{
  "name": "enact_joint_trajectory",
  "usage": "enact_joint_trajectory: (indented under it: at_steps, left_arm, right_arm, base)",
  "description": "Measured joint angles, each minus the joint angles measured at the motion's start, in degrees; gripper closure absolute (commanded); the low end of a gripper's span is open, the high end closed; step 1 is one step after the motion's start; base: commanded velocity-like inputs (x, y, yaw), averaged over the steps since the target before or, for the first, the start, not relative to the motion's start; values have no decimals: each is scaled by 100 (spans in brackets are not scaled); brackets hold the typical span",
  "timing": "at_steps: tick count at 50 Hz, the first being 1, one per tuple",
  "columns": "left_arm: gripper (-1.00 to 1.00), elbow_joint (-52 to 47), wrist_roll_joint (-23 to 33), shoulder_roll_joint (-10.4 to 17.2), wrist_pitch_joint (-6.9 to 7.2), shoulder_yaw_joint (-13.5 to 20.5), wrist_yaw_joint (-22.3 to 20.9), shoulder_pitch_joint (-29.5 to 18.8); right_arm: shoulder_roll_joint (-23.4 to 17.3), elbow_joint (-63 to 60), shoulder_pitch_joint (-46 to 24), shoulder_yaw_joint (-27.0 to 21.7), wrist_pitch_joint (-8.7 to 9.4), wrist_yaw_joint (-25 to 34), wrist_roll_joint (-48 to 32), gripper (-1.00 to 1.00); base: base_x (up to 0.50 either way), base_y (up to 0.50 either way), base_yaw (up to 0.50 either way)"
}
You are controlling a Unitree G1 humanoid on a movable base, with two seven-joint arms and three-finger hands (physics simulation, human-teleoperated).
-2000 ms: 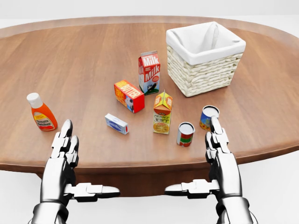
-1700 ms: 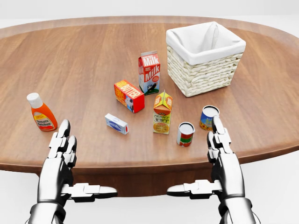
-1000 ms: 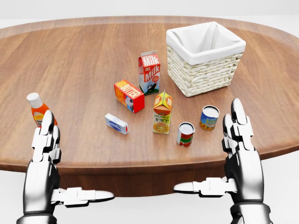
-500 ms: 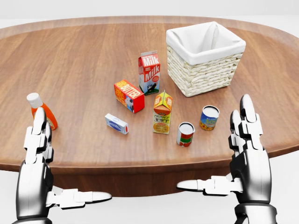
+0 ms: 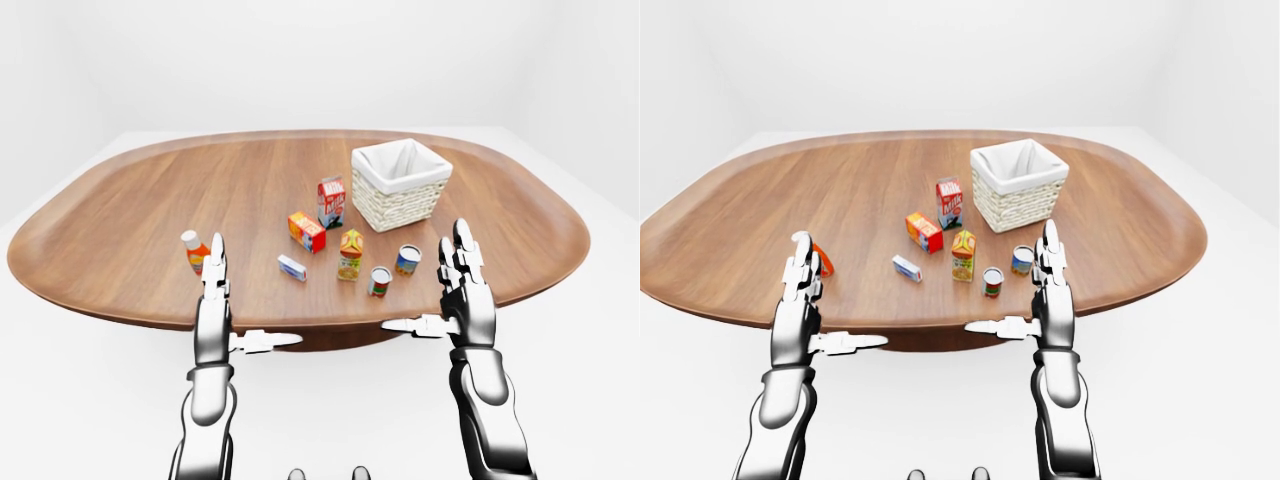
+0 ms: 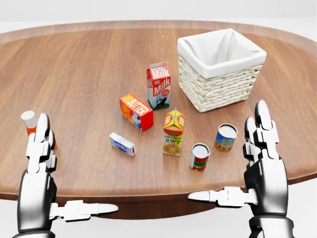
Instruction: Pick up the alphabet soup and the tomato sauce, and put them in the basket.
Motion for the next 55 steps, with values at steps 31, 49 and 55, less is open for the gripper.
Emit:
enact_joint_trajectory:
  at_steps: [31, 49, 55]
  left_arm:
    - [-100, 31, 29, 6, 0, 0, -24, -24]
    - [-100, 12, 9, 6, 0, 20, -33, -28]
    - [-100, 1, 0, 6, 0, 40, -26, -41]
  right_arm:
    - [-2, 12, 9, 13, 0, 24, -8, -100]
    - [-3, 17, -5, 17, 0, 20, -32, -100]
    - [-4, 22, -20, 10, 0, 10, -34, -100]
  base:
    - [18, 0, 0]
    - [18, 0, 0]
    - [18, 0, 0]
